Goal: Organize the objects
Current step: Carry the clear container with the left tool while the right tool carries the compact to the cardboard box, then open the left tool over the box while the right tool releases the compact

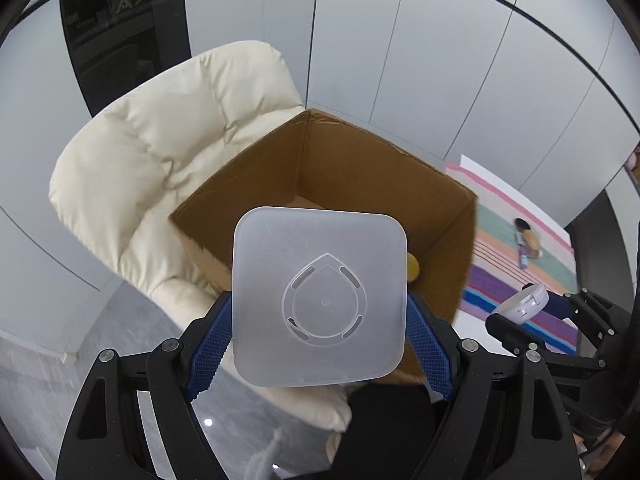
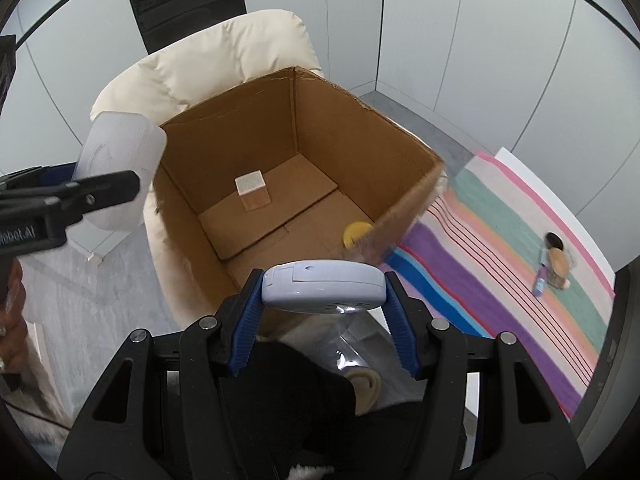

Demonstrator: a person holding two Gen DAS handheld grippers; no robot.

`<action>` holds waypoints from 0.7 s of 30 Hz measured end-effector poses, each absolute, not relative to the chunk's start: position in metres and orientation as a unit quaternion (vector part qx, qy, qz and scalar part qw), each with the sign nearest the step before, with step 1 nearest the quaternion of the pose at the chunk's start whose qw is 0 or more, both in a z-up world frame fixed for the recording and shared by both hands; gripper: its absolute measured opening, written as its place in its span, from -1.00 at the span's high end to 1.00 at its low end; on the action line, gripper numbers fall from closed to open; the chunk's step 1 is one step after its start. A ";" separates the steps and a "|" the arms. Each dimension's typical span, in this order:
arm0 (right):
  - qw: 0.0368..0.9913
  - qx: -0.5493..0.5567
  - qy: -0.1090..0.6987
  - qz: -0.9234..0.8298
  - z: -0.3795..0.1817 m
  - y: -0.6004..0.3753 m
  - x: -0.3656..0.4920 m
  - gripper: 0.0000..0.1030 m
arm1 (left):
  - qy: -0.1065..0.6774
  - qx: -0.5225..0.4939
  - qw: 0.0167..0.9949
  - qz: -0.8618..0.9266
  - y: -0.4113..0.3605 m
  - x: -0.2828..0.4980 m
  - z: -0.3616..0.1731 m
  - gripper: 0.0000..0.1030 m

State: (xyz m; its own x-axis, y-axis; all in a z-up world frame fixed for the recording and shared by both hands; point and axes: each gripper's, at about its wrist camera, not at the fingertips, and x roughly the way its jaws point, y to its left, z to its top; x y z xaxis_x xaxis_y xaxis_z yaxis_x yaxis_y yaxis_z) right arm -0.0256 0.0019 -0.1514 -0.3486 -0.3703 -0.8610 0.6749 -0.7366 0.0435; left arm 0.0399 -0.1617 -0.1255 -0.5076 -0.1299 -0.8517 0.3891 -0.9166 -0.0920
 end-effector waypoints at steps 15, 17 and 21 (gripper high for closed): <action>0.339 0.482 0.186 -0.786 -0.194 -0.074 -0.088 -0.17 | 0.162 0.502 0.154 -0.835 -0.204 -0.019 -0.169 -0.62; 0.341 0.486 0.184 -0.783 -0.199 -0.077 -0.092 -0.17 | 0.166 0.506 0.148 -0.834 -0.207 -0.021 -0.172 -0.62; 0.350 0.485 0.165 -0.784 -0.204 -0.079 -0.098 -0.27 | 0.205 0.498 0.131 -0.833 -0.213 -0.022 -0.175 -0.65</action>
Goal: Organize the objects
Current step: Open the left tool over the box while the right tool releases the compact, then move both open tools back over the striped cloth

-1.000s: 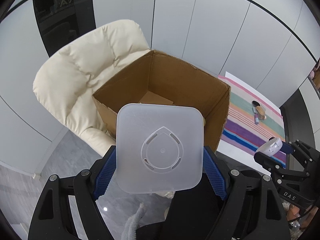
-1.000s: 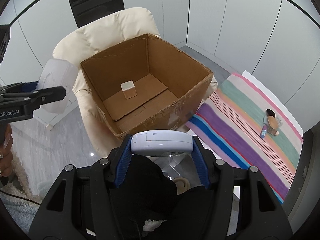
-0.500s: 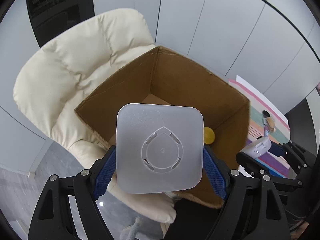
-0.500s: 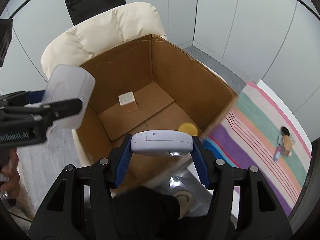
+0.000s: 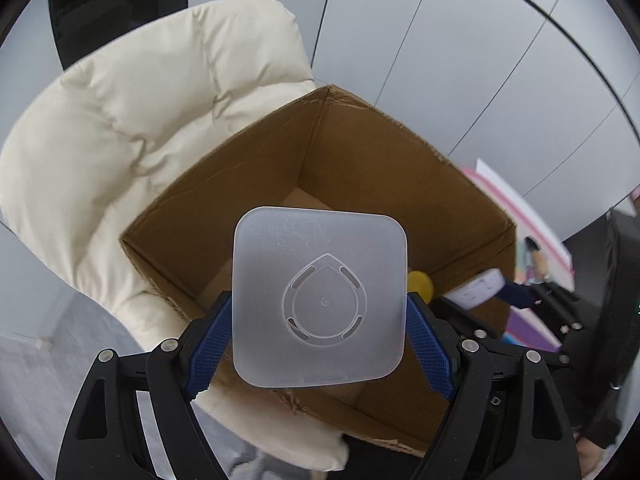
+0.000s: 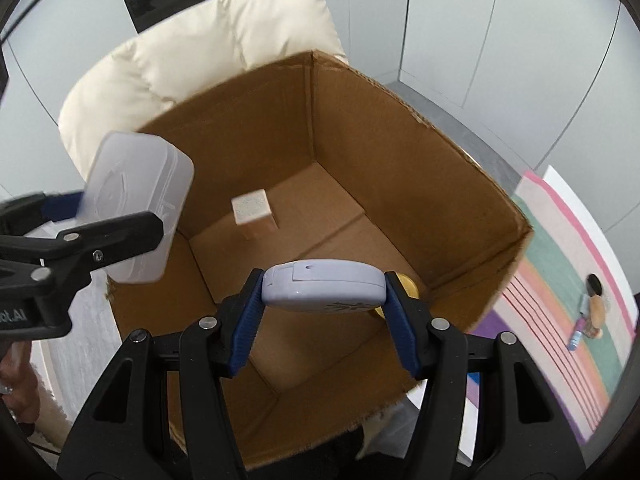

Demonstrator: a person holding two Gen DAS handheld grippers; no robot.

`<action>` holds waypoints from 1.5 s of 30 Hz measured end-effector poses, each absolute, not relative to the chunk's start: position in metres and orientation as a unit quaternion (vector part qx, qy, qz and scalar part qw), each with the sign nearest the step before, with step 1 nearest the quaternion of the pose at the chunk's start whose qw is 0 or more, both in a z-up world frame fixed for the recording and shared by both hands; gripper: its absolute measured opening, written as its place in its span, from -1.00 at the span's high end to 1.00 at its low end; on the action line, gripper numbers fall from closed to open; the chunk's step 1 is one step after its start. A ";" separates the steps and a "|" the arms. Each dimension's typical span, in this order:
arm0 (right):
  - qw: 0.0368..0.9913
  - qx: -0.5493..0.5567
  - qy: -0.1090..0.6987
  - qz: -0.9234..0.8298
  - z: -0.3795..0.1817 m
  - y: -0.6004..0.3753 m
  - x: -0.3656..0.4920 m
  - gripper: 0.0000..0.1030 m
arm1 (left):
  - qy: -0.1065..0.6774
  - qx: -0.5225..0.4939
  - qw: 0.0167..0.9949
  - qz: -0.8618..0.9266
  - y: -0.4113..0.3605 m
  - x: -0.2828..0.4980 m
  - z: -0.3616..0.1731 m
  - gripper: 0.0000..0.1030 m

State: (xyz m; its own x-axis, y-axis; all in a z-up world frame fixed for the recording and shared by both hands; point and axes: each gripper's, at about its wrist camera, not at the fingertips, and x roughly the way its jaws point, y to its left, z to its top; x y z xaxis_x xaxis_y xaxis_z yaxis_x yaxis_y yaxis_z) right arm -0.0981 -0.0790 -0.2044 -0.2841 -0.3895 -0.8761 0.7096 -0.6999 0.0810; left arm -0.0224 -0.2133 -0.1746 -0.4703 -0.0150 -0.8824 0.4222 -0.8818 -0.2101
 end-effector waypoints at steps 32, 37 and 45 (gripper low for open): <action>0.312 0.485 0.154 -0.802 -0.175 -0.059 -0.083 -1.00 | 0.191 0.477 0.162 -0.843 -0.212 0.003 -0.140 -0.99; 0.303 0.491 0.148 -0.803 -0.170 -0.053 -0.073 -1.00 | 0.198 0.480 0.166 -0.838 -0.209 0.015 -0.139 -0.99; 0.302 0.489 0.149 -0.804 -0.161 -0.032 -0.044 -1.00 | 0.172 0.484 0.177 -0.840 -0.196 0.048 -0.137 -0.99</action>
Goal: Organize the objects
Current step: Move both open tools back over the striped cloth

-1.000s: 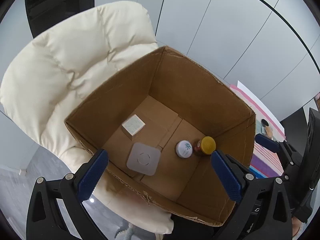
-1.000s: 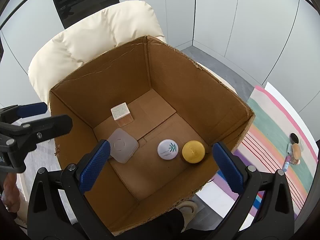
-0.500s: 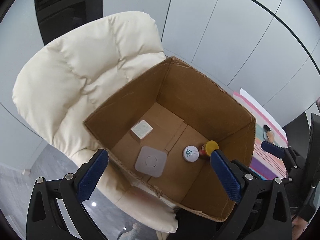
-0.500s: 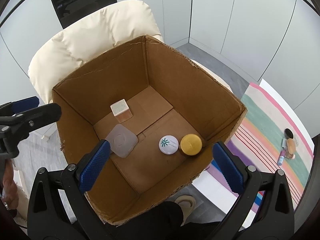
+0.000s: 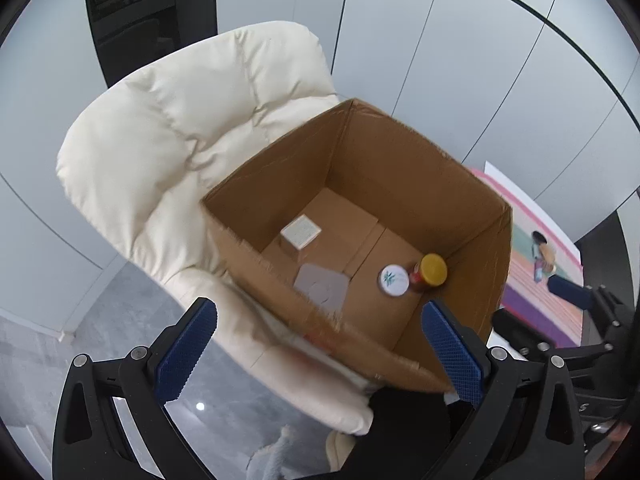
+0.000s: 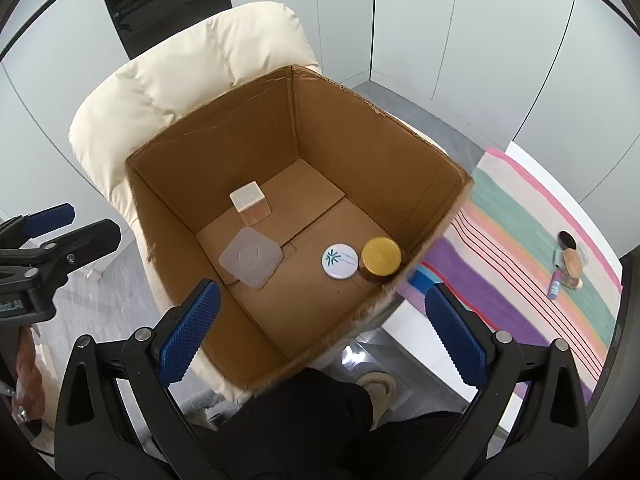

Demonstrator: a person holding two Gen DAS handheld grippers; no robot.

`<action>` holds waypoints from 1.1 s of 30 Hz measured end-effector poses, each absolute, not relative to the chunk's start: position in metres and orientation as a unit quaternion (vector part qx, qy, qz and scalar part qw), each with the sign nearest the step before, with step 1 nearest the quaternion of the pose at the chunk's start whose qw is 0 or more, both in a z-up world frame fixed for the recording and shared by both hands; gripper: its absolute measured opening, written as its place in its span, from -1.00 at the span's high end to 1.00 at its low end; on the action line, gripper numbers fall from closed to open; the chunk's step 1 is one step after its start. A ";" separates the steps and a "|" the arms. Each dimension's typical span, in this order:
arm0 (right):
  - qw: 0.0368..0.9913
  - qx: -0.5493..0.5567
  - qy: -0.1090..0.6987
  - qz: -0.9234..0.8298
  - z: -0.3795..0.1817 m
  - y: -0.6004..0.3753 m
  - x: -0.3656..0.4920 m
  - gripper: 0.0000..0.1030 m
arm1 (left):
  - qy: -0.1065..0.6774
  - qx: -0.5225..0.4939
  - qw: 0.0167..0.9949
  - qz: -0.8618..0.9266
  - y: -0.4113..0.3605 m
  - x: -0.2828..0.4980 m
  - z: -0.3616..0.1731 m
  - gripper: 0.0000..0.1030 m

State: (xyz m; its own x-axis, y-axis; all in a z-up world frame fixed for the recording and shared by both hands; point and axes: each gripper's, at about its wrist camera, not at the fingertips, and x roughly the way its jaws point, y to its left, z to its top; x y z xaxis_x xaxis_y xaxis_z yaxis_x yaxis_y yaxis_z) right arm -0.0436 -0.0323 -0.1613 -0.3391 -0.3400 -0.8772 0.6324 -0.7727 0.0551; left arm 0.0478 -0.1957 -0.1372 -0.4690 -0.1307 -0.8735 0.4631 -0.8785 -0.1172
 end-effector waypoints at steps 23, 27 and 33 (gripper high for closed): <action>0.305 0.476 0.122 -0.816 -0.144 0.018 0.010 -1.00 | 0.151 0.484 0.180 -0.843 -0.168 0.106 -0.141 -0.99; 0.290 0.473 0.115 -0.824 -0.145 0.025 0.007 -1.00 | 0.148 0.485 0.174 -0.844 -0.165 0.099 -0.143 -0.99; 0.256 0.465 0.117 -0.839 -0.143 0.043 -0.001 -1.00 | 0.151 0.489 0.145 -0.847 -0.154 0.083 -0.144 -0.99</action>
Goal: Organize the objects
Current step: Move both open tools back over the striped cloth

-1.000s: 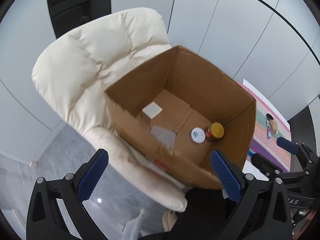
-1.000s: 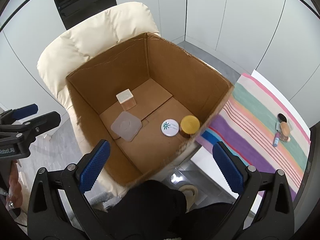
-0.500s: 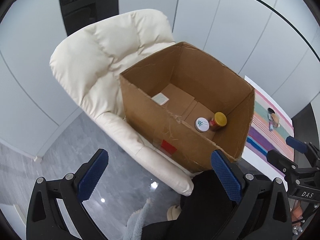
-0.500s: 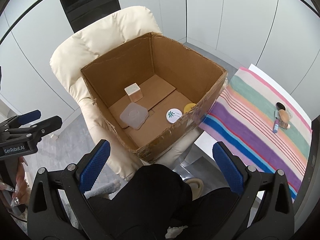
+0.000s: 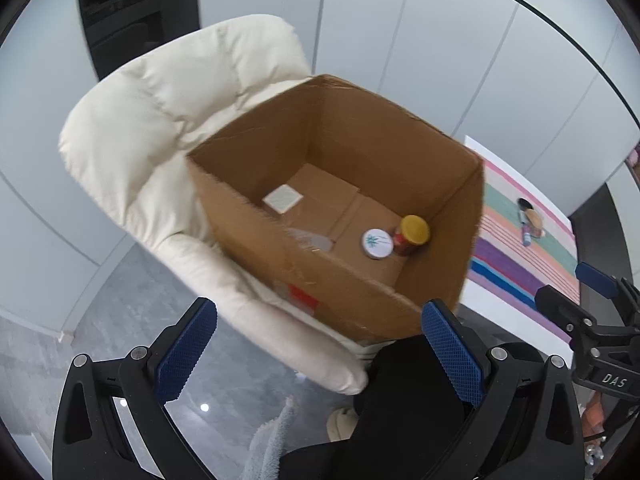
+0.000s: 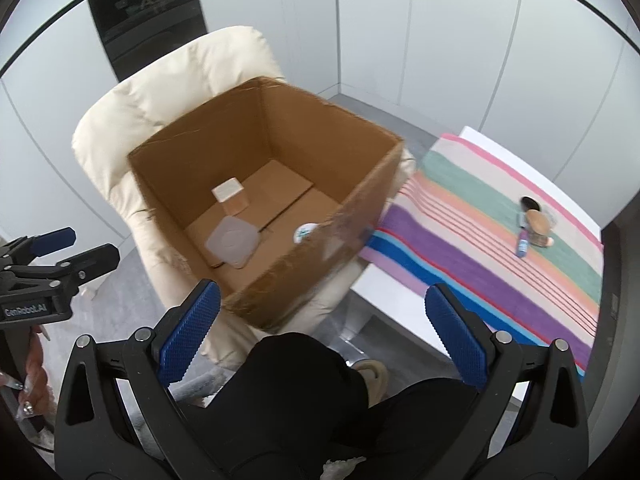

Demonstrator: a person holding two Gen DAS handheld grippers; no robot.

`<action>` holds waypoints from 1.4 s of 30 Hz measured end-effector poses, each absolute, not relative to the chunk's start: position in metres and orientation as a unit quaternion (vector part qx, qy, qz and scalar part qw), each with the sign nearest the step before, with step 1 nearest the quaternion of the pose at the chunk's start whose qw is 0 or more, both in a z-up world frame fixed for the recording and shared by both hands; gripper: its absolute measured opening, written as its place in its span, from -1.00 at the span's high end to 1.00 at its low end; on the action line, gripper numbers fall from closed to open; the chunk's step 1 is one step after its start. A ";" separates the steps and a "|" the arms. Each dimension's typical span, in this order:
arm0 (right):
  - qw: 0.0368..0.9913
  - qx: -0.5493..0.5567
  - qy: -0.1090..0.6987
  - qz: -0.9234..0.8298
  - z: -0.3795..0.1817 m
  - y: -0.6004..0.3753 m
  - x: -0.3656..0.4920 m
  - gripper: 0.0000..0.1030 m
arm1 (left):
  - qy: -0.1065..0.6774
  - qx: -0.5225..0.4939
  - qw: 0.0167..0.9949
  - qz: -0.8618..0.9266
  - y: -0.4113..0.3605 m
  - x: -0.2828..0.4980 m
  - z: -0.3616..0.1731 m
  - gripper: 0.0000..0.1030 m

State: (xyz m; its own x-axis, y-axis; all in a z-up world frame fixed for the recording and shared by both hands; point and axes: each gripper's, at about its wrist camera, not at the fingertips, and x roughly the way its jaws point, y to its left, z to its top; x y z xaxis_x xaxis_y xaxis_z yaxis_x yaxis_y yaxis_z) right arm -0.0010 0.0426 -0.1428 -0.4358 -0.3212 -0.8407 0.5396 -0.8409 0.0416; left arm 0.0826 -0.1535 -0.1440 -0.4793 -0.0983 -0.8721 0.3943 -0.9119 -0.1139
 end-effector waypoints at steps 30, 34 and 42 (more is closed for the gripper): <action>0.030 0.482 -0.008 -0.876 -0.147 0.299 -0.038 -1.00 | 0.013 0.515 -0.061 -0.855 0.068 -0.052 -0.148 -0.99; 0.014 0.487 -0.027 -0.873 -0.153 0.325 -0.040 -1.00 | -0.007 0.504 -0.070 -0.861 0.091 -0.063 -0.144 -0.99; -0.001 0.492 -0.046 -0.869 -0.168 0.354 -0.055 -1.00 | -0.008 0.516 -0.092 -0.852 0.126 -0.099 -0.159 -0.99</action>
